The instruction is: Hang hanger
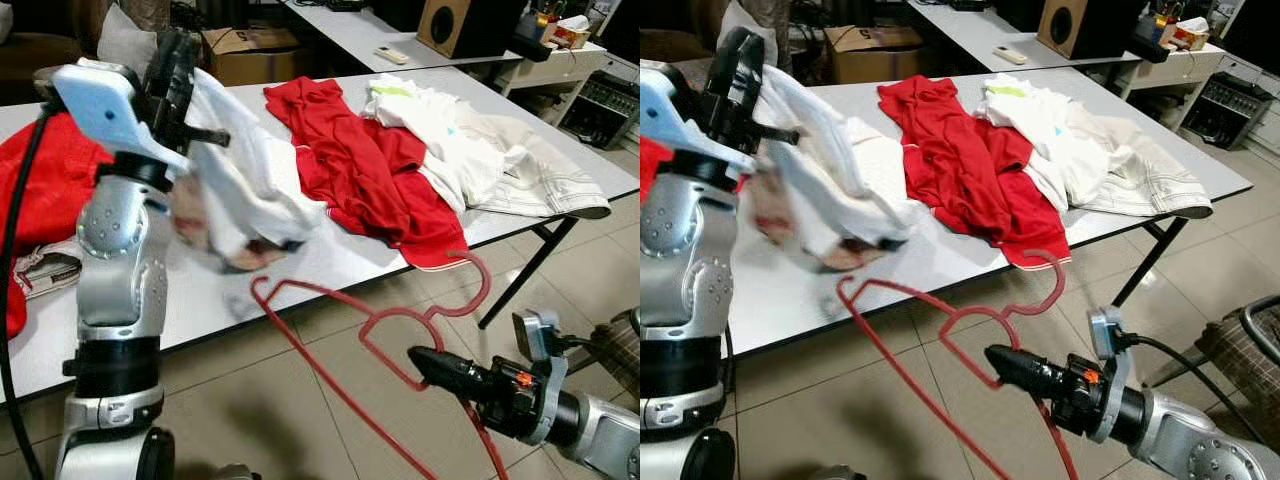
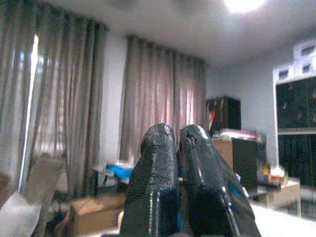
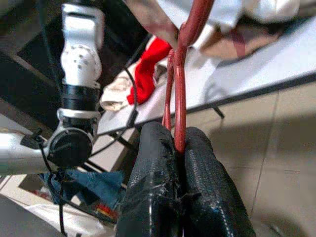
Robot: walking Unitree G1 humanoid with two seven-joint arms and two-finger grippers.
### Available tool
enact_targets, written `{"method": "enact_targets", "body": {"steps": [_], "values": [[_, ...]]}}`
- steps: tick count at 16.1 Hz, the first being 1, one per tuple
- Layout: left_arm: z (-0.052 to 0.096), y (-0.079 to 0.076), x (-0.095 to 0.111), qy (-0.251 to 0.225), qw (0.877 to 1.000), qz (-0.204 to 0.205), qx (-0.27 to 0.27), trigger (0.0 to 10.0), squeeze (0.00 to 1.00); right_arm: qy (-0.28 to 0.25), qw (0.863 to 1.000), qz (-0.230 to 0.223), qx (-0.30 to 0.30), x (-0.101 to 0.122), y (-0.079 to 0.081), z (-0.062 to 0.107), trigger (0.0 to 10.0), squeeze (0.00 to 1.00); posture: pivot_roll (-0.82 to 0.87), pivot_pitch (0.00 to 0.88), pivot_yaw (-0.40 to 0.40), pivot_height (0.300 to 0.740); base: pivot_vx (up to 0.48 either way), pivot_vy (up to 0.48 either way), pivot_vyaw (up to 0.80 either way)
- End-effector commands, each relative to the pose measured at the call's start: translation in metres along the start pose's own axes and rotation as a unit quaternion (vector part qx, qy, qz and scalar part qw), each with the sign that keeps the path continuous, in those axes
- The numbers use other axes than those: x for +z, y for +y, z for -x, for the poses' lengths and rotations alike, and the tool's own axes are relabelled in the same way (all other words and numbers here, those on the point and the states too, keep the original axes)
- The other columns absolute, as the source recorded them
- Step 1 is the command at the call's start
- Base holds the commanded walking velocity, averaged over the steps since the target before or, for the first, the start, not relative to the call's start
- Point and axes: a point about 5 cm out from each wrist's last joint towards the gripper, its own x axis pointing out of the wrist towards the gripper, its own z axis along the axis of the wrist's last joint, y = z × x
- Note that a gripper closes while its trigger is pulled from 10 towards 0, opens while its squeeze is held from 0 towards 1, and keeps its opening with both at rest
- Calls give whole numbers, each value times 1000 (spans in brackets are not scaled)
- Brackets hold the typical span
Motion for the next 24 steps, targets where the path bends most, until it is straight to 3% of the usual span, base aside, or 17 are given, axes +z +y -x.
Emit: {"method": "enact_targets", "body": {"steps": [1, 2, 4, 7, 11, 13, 15, 18, 24], "values": [[11, -7, -35, 113, 991, -61, -44, 0, 0, -50, 998, 14, 22, 15, 6, 1, 10000, 0, -80, 0, -43, 740, 0, 0, 0], [22, -9, -53, 168, 977, -107, -75, 0, 0, -83, 996, 16, 42, 23, 12, 0, 10000, 0, -86, 0, -36, 740, 0, 0, 0], [28, -9, -57, 171, 979, -91, -67, 0, 0, -101, 993, 20, 55, 30, 18, 3, 10000, 0, -85, 0, -36, 740, 0, 0, 0], [24, -11, -49, 144, 984, -80, -69, 0, 0, -85, 996, 27, -6, 26, 4, 4, 10000, 0, -83, 0, -37, 740, 0, 0, 0], [13, -15, -23, 80, 992, -52, -88, 0, 0, -67, 994, 4, -81, 25, -19, -10, 10000, 0, -74, 0, -49, 740, 0, 0, 0], [18, -32, -22, 82, 983, -43, -158, 0, 0, -78, 995, 4, -62, 31, -21, -19, 10000, 0, -70, 0, -45, 740, 0, 0, 0], [21, -37, -25, 94, 977, -55, -182, 0, 0, -71, 997, 6, -43, 35, -20, -27, 10000, 0, -66, 0, -45, 740, 0, 0, 0], [19, -39, -26, 100, 977, -65, -176, 0, 0, -53, 998, 0, -17, 35, -18, -36, 10000, 0, -57, 0, -53, 740, 0, 0, 0], [19, -31, -30, 123, 975, -89, -165, 0, 0, -45, 999, 5, -17, 33, -17, -33, 10000, 0, -49, 0, -58, 740, 0, 0, 0]]}}
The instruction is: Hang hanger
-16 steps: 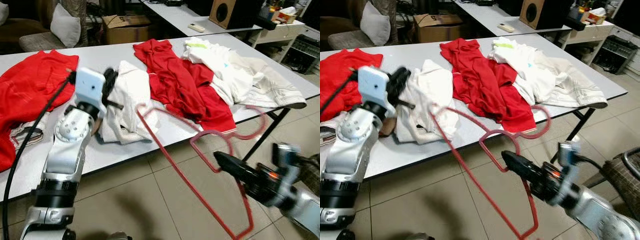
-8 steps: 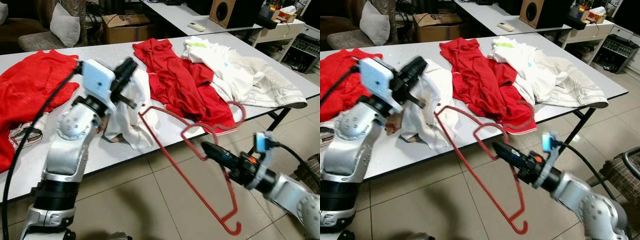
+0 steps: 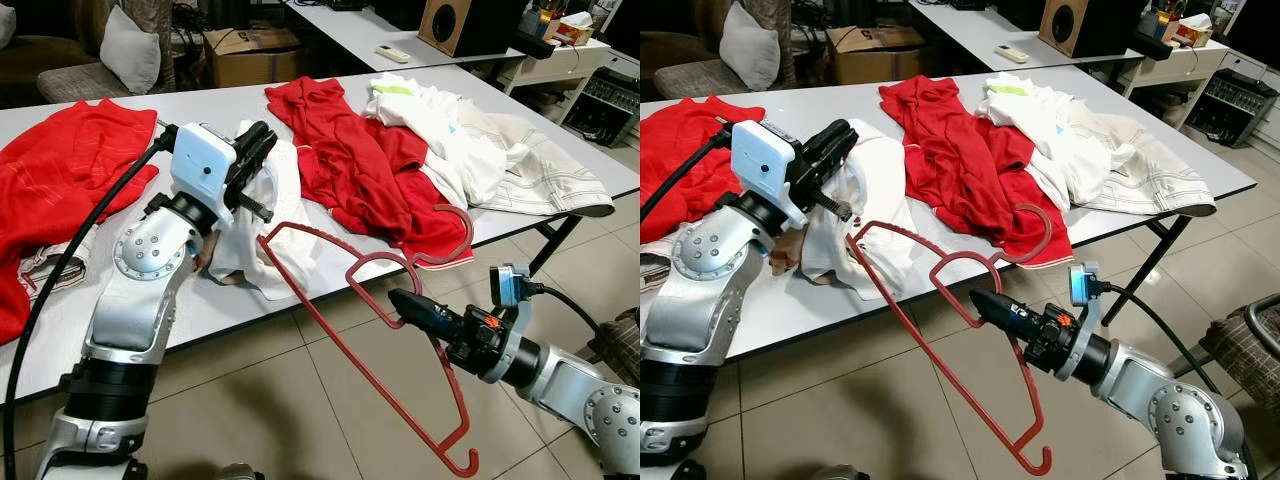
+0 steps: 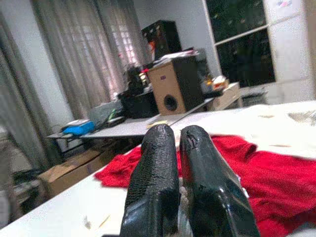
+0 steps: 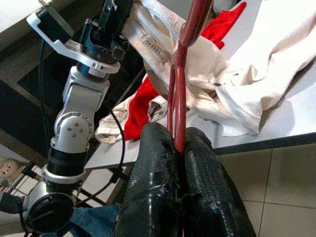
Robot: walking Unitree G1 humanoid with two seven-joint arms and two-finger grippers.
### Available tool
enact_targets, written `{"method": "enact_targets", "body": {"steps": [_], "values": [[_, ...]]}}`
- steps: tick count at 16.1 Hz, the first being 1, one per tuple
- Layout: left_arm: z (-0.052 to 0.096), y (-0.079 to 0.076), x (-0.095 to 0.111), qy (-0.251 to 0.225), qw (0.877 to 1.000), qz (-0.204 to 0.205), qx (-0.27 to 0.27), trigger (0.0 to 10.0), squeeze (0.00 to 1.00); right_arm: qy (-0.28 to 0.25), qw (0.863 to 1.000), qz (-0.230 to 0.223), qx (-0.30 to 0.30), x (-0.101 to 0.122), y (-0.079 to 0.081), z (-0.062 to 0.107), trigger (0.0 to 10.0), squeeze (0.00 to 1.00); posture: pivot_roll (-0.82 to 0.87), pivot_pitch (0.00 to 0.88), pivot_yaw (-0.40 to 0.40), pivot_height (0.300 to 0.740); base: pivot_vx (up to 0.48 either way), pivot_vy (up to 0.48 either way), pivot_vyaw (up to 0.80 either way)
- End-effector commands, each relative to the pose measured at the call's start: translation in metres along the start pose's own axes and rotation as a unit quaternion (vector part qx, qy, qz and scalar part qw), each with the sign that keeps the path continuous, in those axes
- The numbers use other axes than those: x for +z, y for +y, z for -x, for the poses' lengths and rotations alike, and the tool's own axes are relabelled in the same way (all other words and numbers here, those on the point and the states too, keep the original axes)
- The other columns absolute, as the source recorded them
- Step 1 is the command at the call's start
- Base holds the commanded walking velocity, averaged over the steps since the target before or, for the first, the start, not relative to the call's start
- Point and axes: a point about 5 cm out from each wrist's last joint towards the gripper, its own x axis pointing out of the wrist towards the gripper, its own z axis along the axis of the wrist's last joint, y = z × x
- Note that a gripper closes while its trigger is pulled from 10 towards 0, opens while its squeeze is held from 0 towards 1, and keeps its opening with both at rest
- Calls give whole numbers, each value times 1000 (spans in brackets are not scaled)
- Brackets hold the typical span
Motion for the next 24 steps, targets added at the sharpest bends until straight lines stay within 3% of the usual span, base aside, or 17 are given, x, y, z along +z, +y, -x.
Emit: {"method": "enact_targets", "body": {"steps": [1, 3, 4, 5, 7, 8, 9, 11, 13, 17, 18, 19, 20, 22, 23, 24], "values": [[-1, 4, 0, 8, 1000, -9, 10, 0, 0, -2, 1000, 13, -11, 4, 0, 4, 10000, 0, -49, 0, -58, 740, 0, 0, 0], [9, 27, -25, 86, 991, -20, 104, 0, 0, -32, 995, 45, -78, 11, -11, 12, 10000, 0, -55, 0, -54, 740, 0, 0, 0], [26, 36, -44, 144, 980, -11, 140, 0, 0, -51, 992, 61, -94, 18, -9, 15, 10000, 0, -53, 0, -56, 740, 0, 0, 0], [30, 37, -48, 154, 978, -5, 144, 0, 0, -51, 992, 65, -94, 19, -7, 16, 10000, 0, -52, 0, -57, 740, 0, 0, 0], [42, 29, -54, 166, 981, 43, 95, 10000, 0, -34, 992, 82, -87, 17, 3, 17, 10000, 0, -52, 0, -57, 740, 0, 0, 0], [45, 22, -51, 160, 985, 53, 28, 10000, 1000, -17, 992, 91, -84, 13, 8, 15, 10000, 0, -51, 0, -62, 740, 0, 0, 0], [50, 20, -51, 170, 984, 43, -27, 10000, 1000, -6, 991, 99, -90, 11, 8, 15, 10000, 0, -52, 0, -60, 740, 0, 0, 0], [56, 31, -46, 186, 978, 38, -82, 10000, 1000, -10, 990, 103, -98, 11, 9, 14, 10000, 0, -51, 0, -53, 740, 0, 0, 0], [62, 31, -41, 197, 967, 36, -156, 10000, 1000, -8, 989, 106, -103, 10, 10, 14, 10000, 0, -54, 0, -43, 740, 0, 0, 0], [57, 44, -40, 224, 952, 7, -210, 10000, 1000, 3, 984, 121, -128, 4, 11, 21, 10000, 0, -69, 0, -18, 740, 0, 0, 0], [57, 45, -43, 242, 943, 3, -229, 10000, 1000, -2, 984, 121, -133, 2, 13, 22, 10000, 0, -76, 0, -9, 740, 0, 0, 0], [55, 47, -48, 259, 939, -11, -227, 10000, 1000, -5, 984, 119, -136, 1, 14, 22, 10000, 0, -80, 0, -5, 740, 0, 0, 0], [52, 53, -53, 268, 943, -22, -196, 10000, 1000, -7, 984, 118, -136, 0, 15, 22, 10000, 0, -82, 0, -1, 740, 0, 0, 0], [47, 68, -61, 278, 953, 2, -124, 10000, 1000, -10, 984, 115, -137, -3, 18, 24, 10000, 0, -90, 0, 7, 740, 0, 0, 0], [49, 78, -73, 286, 952, 42, -100, 10000, 0, -8, 984, 112, -135, -6, 21, 26, 10000, 0, -94, 0, 8, 740, 0, 0, 0], [50, 80, -75, 285, 952, 47, -101, 10000, 0, -7, 985, 112, -134, -7, 22, 27, 10000, 0, -94, 0, 8, 740, 0, 0, 0]]}}
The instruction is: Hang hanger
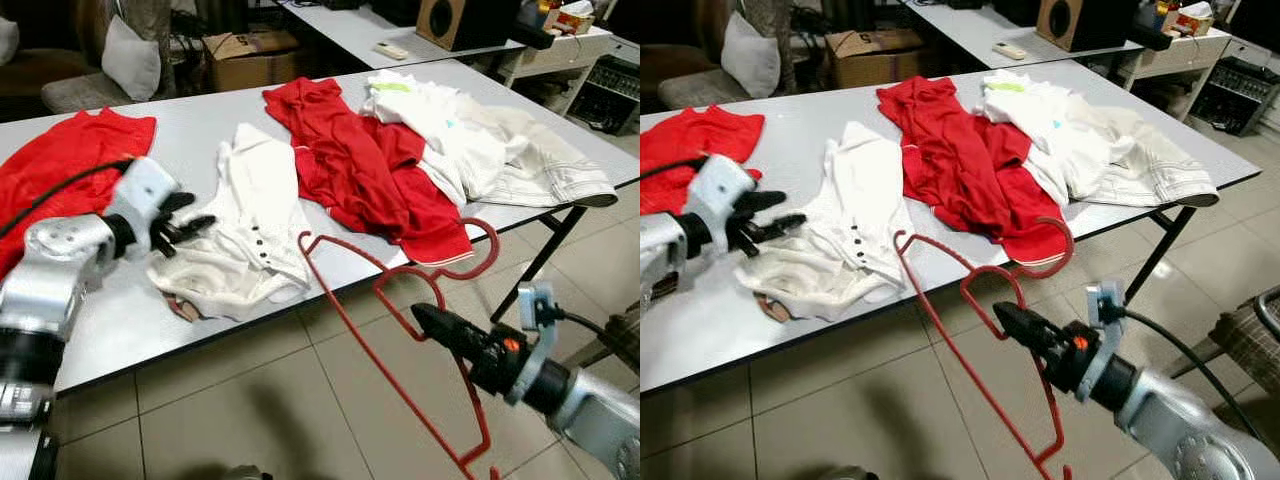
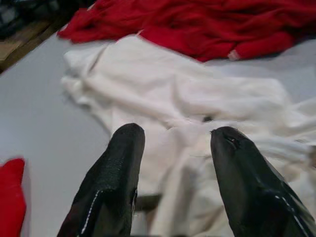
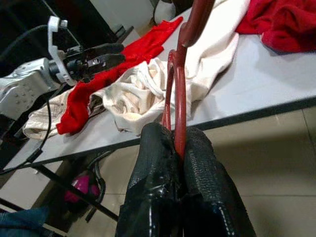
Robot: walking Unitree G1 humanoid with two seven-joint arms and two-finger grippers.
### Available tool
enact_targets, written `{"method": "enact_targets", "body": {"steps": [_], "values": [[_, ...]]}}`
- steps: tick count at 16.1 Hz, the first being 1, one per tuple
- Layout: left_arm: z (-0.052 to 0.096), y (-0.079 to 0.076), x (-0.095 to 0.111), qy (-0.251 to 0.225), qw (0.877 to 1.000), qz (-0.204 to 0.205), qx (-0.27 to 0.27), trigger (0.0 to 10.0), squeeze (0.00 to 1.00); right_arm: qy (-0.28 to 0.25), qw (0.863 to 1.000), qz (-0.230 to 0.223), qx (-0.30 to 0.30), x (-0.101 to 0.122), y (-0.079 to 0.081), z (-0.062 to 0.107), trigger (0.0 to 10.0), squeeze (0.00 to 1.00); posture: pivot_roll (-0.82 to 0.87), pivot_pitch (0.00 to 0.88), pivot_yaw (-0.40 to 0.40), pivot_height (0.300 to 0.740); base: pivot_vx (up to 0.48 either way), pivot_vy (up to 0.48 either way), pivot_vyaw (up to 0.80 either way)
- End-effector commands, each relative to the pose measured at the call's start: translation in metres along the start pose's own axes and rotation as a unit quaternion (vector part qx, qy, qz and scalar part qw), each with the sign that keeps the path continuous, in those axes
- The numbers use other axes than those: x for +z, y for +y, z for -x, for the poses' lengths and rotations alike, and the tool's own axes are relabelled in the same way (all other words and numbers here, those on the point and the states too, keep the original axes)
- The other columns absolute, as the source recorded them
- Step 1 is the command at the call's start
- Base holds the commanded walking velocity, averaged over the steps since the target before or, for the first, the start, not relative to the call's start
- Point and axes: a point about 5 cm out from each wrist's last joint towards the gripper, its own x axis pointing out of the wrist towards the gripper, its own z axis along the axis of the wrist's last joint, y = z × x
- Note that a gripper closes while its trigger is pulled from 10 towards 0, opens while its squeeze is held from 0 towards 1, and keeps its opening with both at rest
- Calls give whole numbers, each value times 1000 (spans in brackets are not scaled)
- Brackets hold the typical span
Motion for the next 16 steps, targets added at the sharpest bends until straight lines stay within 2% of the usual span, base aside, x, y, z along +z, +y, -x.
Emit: {"method": "enact_targets", "body": {"steps": [1, 2, 3, 4, 7, 9, 11, 13, 15, 16], "values": [[0, 3, 0, -18, 1000, 12, -12, 10000, 0, -6, 1000, 4, 6, 4, 4, 3, 10000, 0, -98, 0, 6, 740, 0, 0, 0], [0, 4, -4, -35, 996, 40, -65, 10000, 0, -3, 1000, -5, 22, 3, 6, 5, 10000, 0, -98, 0, 2, 740, 0, 0, 0], [0, 3, -5, -33, 996, 38, -78, 10000, 0, -1, 1000, -5, 26, 3, 6, 5, 10000, 0, -98, 0, 2, 740, 0, 0, 0], [1, 1, -9, -29, 992, 38, -114, 10000, 0, 3, 1000, -5, 28, 3, 6, 6, 10000, 0, -98, 0, 2, 740, 0, 0, 0], [-9, 10, -13, -17, 995, 25, -93, 10000, 0, 1, 999, -6, 31, 6, 5, 8, 10000, 0, -108, 0, -1, 740, 0, 0, 0], [-14, 12, -22, 23, 996, -5, -80, 10000, 0, 3, 999, -6, 35, 7, 6, 8, 10000, 0, -113, 0, -3, 740, 0, 0, 0], [-16, 13, -27, 43, 997, -8, -71, 10000, 0, 6, 999, -6, 41, 7, 6, 9, 10000, 0, -117, 0, -8, 740, 0, 0, 0], [-17, 11, -34, 60, 994, 5, -91, 10000, 0, 8, 999, -5, 43, 9, 5, 10, 10000, 0, -120, 0, -14, 740, 0, 0, 0], [-18, 11, -37, 74, 994, -2, -85, 10000, 0, 10, 999, -4, 44, 10, 6, 10, 10000, 0, -123, 0, -14, 740, 0, 0, 0], [-19, 12, -35, 68, 995, -2, -79, 3686, 0, 10, 999, -4, 45, 11, 6, 11, 10000, 0, -124, 0, -15, 740, 0, 0, 0]]}}
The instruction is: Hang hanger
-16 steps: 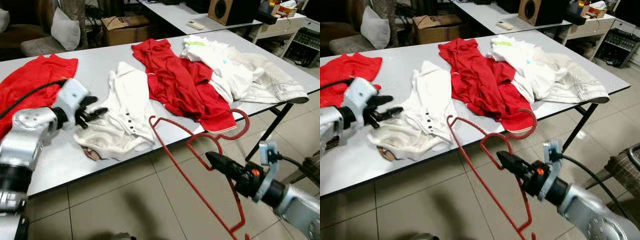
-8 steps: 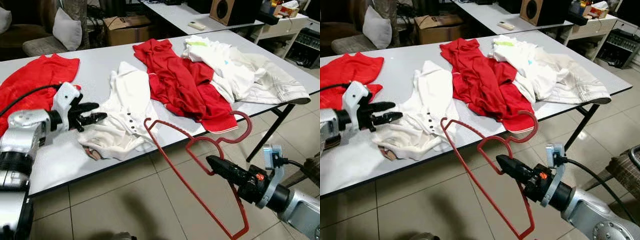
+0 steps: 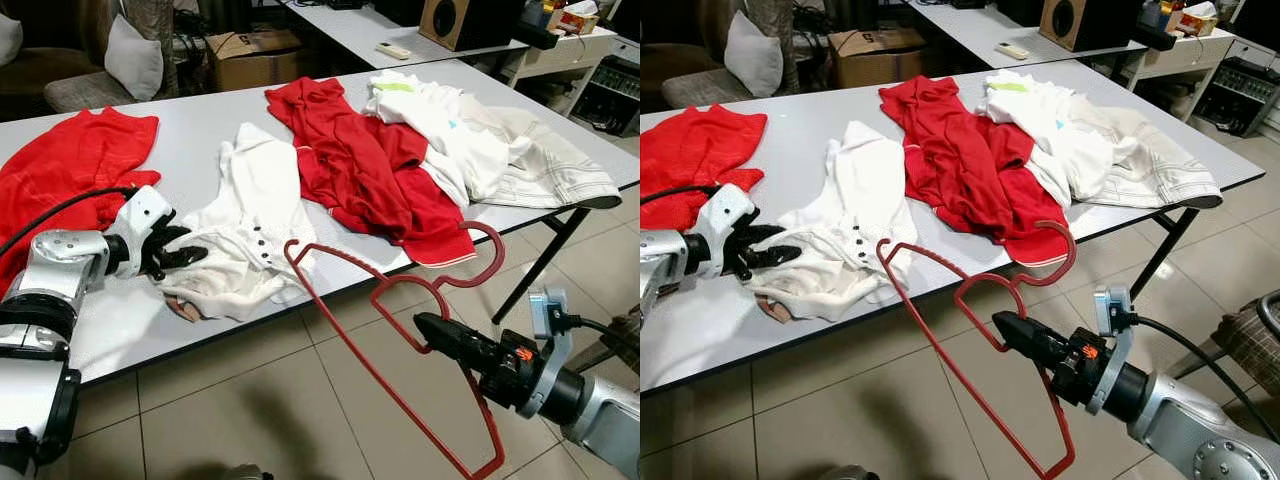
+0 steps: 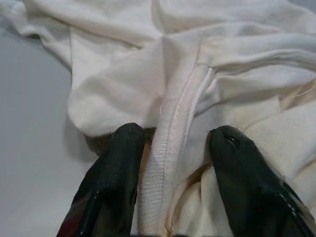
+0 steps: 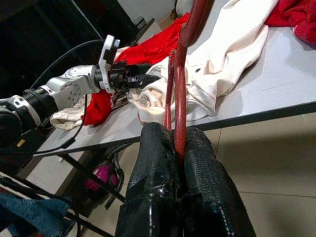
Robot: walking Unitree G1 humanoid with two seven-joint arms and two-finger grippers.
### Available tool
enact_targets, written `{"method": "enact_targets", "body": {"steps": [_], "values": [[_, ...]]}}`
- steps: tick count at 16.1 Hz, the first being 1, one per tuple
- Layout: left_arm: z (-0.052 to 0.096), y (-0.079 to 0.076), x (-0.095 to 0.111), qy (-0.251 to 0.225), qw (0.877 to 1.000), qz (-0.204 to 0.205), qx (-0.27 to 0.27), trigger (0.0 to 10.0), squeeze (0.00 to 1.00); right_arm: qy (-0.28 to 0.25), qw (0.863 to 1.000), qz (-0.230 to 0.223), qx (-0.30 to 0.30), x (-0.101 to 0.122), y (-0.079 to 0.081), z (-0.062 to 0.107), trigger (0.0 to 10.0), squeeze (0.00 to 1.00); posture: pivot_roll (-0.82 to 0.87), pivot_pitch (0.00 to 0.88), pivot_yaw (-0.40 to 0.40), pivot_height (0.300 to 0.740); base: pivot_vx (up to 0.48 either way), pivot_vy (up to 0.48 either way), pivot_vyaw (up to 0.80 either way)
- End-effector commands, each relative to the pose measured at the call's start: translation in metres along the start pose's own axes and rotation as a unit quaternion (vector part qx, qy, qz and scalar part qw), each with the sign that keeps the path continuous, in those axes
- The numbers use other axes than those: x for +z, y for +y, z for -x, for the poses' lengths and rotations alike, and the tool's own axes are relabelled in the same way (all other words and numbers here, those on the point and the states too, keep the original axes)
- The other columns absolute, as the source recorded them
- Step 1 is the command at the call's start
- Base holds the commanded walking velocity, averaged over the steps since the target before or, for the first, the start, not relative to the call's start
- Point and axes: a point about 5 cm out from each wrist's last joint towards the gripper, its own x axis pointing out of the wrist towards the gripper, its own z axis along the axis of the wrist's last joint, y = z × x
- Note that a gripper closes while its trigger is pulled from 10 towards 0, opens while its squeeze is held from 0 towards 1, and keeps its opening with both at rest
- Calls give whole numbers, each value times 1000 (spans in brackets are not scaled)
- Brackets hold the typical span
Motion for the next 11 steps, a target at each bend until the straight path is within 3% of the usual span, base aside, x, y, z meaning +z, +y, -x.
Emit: {"method": "enact_targets", "body": {"steps": [1, 7, 11], "values": [[-2, 3, 11, -20, 1000, -11, 7, 0, 0, -3, 1000, 6, 2, 5, 1, 3, 10000, 0, -124, 0, -14, 740, 0, 0, 0], [-2, 1, 15, -57, 998, 9, -14, 0, 0, 9, 1000, 4, 16, 4, 3, 2, 10000, 0, -120, 0, -28, 740, 0, 0, 0], [-1, 1, 7, -31, 999, -8, -9, 0, 0, 18, 999, 4, 27, 4, 4, -1, 10000, 0, -114, 0, -35, 740, 0, 0, 0]]}}
